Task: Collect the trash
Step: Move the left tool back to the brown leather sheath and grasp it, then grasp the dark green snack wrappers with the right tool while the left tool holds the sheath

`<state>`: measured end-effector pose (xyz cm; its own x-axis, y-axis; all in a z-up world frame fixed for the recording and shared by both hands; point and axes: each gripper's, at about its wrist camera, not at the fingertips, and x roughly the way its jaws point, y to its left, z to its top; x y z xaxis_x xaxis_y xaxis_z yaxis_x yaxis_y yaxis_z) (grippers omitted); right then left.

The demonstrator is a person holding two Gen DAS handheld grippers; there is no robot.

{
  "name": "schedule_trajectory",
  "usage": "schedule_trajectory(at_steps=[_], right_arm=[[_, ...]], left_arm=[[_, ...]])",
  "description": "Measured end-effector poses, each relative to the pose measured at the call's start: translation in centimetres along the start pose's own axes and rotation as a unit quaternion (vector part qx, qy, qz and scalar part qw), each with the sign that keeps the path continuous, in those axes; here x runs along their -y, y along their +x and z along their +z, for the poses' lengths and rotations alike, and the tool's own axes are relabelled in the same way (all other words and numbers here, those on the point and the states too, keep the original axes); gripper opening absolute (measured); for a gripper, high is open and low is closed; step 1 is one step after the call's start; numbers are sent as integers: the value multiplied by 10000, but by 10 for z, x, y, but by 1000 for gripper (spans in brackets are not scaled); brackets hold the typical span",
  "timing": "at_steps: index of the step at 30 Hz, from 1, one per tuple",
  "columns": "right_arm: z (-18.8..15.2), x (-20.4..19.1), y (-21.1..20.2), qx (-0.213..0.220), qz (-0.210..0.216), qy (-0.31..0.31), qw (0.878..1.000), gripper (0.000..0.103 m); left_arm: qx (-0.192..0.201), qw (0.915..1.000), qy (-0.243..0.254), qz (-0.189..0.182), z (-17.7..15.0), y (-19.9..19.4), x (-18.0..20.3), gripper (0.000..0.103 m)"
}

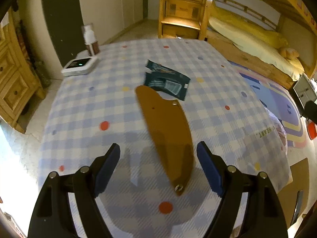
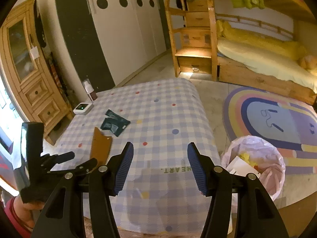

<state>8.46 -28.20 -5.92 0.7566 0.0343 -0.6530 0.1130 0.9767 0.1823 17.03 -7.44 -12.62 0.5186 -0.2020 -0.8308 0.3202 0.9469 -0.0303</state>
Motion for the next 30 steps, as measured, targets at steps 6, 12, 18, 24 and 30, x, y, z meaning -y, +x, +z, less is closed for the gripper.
schedule_trajectory(at_steps=[6,12,18,24,30], right_arm=[[-1,8,4,-50,-25,23,10000,58],[-1,8,5,-60,-47,23,10000,58],[-2,6,4,-81,-44,-50,9999,58],[-6,-5,3,-84,13,-196,9998,58],[-2,-31,20,-251,262,-484,9982,58]], left_arm=[[-258,9996,-8,106,17,22,6,77],[-460,9985,25,289,21,32,13,72],[-422,9988,-22,250,15,22,3,50],[116,9994,-179,-270,-1,-15,-20,50],[433,9975,-452,-325,-9,-47,-46,50]])
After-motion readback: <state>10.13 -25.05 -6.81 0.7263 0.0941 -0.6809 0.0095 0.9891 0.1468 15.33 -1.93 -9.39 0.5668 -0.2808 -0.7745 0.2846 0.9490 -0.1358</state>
